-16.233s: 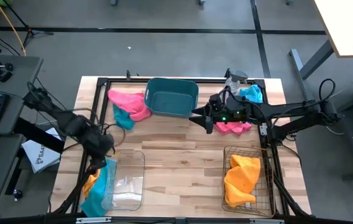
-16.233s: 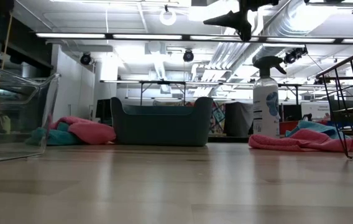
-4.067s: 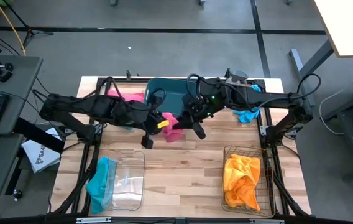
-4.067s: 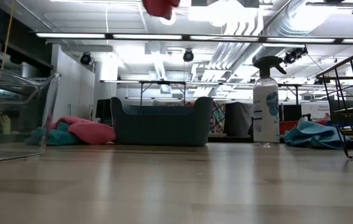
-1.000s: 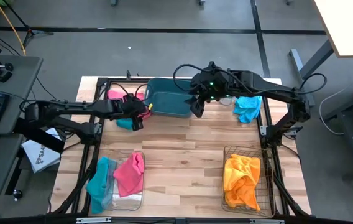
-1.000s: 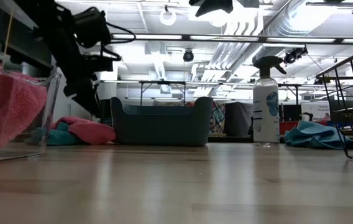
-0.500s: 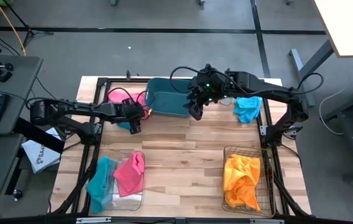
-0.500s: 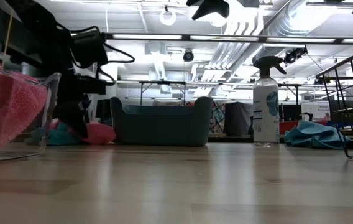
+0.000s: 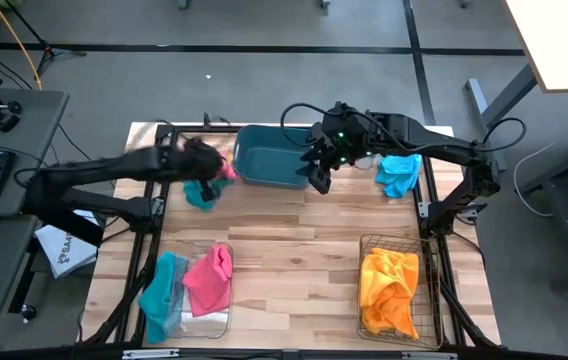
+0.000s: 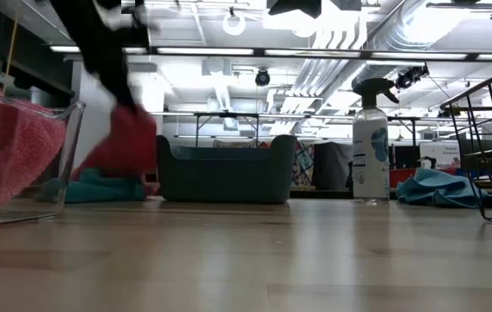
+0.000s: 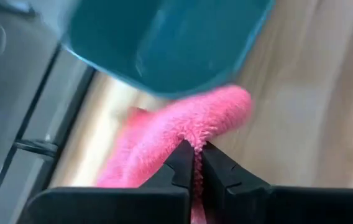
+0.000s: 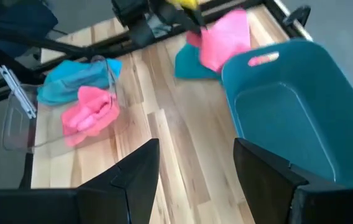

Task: Sort microfiber towel by color & place in baskets
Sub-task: Put the pink microfiber towel into the transparent bin

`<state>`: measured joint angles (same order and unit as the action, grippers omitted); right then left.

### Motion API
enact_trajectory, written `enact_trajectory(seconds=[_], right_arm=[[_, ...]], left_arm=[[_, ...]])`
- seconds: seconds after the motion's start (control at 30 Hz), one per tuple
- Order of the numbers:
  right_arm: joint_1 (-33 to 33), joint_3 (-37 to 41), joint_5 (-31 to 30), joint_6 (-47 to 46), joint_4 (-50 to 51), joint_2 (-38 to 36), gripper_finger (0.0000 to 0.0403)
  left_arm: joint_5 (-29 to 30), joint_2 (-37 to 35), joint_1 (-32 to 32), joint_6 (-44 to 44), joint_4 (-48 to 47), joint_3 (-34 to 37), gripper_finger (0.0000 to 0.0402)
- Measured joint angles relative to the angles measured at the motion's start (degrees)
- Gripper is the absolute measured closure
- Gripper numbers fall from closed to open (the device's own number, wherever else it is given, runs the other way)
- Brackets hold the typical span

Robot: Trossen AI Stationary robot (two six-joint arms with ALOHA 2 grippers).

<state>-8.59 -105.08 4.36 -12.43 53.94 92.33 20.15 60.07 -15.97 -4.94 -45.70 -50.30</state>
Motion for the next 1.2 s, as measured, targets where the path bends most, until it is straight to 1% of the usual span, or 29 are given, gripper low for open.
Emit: enact_trajectory(seconds=[0.1, 0.23, 0.33, 0.43, 0.53, 0.63, 0.7, 0.83, 0.9, 1.0, 1.07, 1.13, 1.2], right_arm=[[0.01, 0.00, 0.00, 0.35, -1.01, -0.54, 0.0201], [-0.01, 0.00, -0.04, 1.01, -2.67, -1.04, 0.0201], [-0.04, 0.00, -0.04, 2.38, -3.00, -1.03, 0.0201], [-0.06, 0.00, -0.06, 4.17, -3.17, -1.02, 0.0201], [-0.09, 0.00, -0.08, 5.44, -3.43, -1.02, 0.0201], [-0.47, 0.00, -0.05, 6.06, -3.90, -1.02, 0.0201], [-0.88, 0.00, -0.05, 6.76, -3.94, -1.02, 0.0201], [-2.08, 0.00, -0.09, 7.98, -4.01, -1.02, 0.0201], [-2.76, 0.00, -0.09, 8.00, -4.00, -1.00, 0.0201], [-3.66, 0.00, -0.04, 8.65, -3.94, -1.00, 0.0201], [-4.09, 0.00, 0.18, 9.72, -3.79, -1.00, 0.0201], [-4.36, 0.00, 0.20, 9.94, -3.81, -1.00, 0.0201], [-4.56, -0.02, 0.24, 10.00, -3.63, -1.00, 0.0201]], left_arm=[[-0.33, -5.46, 1.36, 2.57, -5.13, -7.81, 0.0401], [-5.30, -9.64, 4.35, 6.97, -7.08, -18.86, 0.0401], [-10.56, -10.13, 8.22, 10.47, -7.29, -26.59, 0.0401], [-14.40, -9.71, 12.99, 16.27, -7.06, -32.85, 0.0401], [-18.38, -9.12, 18.31, 23.94, -7.05, -36.15, 0.0401], [-21.21, -8.18, 24.63, 33.16, -7.56, -36.44, 0.0401], [-21.68, -6.59, 29.57, 38.88, -7.91, -36.42, 0.0402], [-22.02, -3.14, 40.06, 48.12, -8.46, -36.31, 0.0401], [-21.12, -1.82, 44.40, 53.09, -9.21, -36.31, 0.0401], [-16.31, 0.05, 50.27, 59.59, -11.24, -36.33, 0.0401], [-10.95, 1.71, 53.39, 61.76, -13.34, -36.33, 0.0401], [-6.51, 3.68, 55.18, 62.89, -16.18, -36.33, 0.0401], [-5.35, 5.88, 55.94, 64.02, -19.33, -35.99, 0.0401]])
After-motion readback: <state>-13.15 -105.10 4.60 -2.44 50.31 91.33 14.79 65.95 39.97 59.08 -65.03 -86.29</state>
